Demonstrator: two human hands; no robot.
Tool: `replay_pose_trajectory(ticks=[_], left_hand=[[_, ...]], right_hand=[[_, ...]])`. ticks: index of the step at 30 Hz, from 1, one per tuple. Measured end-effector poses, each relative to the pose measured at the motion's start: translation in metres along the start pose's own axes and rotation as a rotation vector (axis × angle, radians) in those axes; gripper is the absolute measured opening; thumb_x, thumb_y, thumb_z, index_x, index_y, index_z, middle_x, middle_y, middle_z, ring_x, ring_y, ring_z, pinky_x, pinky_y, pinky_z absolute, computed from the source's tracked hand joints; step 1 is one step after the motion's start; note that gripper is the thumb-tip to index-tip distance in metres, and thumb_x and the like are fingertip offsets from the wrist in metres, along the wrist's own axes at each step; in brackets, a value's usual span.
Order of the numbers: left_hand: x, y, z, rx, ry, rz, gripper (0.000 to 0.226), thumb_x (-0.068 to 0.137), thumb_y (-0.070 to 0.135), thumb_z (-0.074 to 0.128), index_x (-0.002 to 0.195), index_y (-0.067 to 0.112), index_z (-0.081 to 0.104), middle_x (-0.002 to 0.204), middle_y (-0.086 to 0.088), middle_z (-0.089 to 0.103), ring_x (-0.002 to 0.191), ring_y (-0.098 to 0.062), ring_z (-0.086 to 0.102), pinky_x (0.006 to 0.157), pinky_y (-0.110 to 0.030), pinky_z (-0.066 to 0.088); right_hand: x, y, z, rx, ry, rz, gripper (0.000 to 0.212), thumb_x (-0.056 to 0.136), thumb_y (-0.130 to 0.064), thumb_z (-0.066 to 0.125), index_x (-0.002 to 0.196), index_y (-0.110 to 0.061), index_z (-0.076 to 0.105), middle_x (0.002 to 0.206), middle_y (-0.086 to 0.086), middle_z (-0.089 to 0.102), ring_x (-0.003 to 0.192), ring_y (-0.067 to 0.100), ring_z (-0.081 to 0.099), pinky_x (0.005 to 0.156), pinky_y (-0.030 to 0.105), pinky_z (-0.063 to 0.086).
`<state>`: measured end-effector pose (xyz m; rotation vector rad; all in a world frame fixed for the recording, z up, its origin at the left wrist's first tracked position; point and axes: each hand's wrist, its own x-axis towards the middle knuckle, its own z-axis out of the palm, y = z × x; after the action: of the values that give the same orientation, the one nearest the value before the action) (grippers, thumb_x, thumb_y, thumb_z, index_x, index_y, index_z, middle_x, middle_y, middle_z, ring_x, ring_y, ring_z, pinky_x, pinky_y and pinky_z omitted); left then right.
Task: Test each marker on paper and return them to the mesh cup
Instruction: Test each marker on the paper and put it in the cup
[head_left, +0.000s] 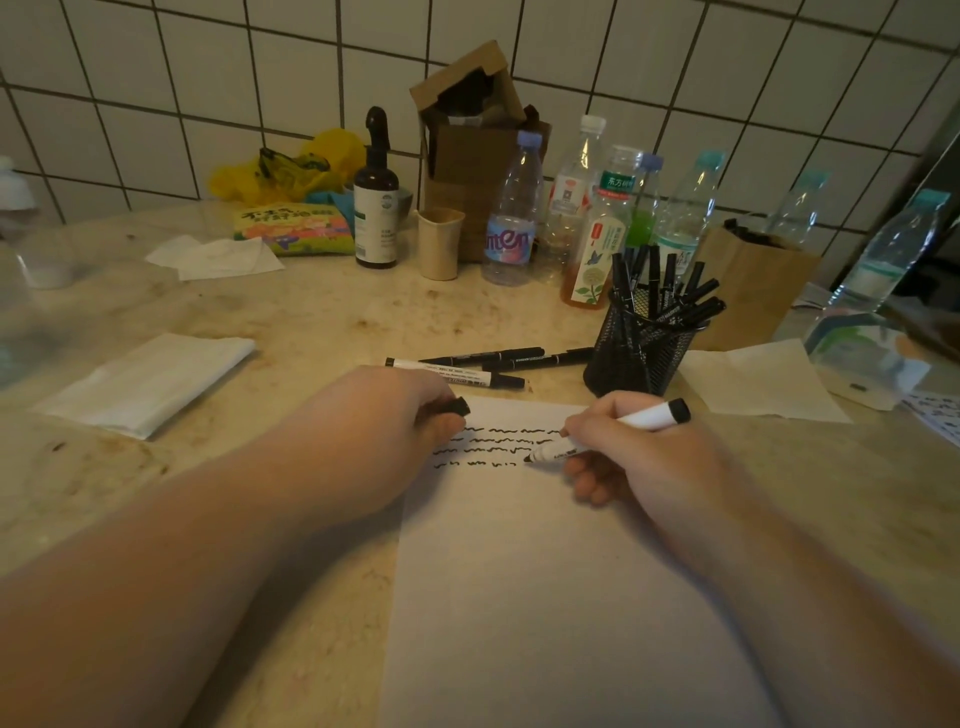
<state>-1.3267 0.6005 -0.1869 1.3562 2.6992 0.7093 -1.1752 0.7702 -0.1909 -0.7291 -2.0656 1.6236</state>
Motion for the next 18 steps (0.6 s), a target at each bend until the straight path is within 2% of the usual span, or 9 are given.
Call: replay_pose_trajectory(ticks=[18], left_hand=[[0.0007,-0.0013,0.0006,0.011,0.020,0.007,0.019,0.095,0.044,0.050,0.095,0.032,0.064,0.084,0.010,0.067,0.075,-0.006,0.059,0.070,-0.030,0.052]], right_hand=[[0.0048,0.0030,-0.0004,-0.056,0.048,0.026,0.014,0.086,-0.015,0.067,0.083,-0.001,0.070,0.068,0.017,0.073,0.056,0.023,0.067,0.055,0.032,0.053]])
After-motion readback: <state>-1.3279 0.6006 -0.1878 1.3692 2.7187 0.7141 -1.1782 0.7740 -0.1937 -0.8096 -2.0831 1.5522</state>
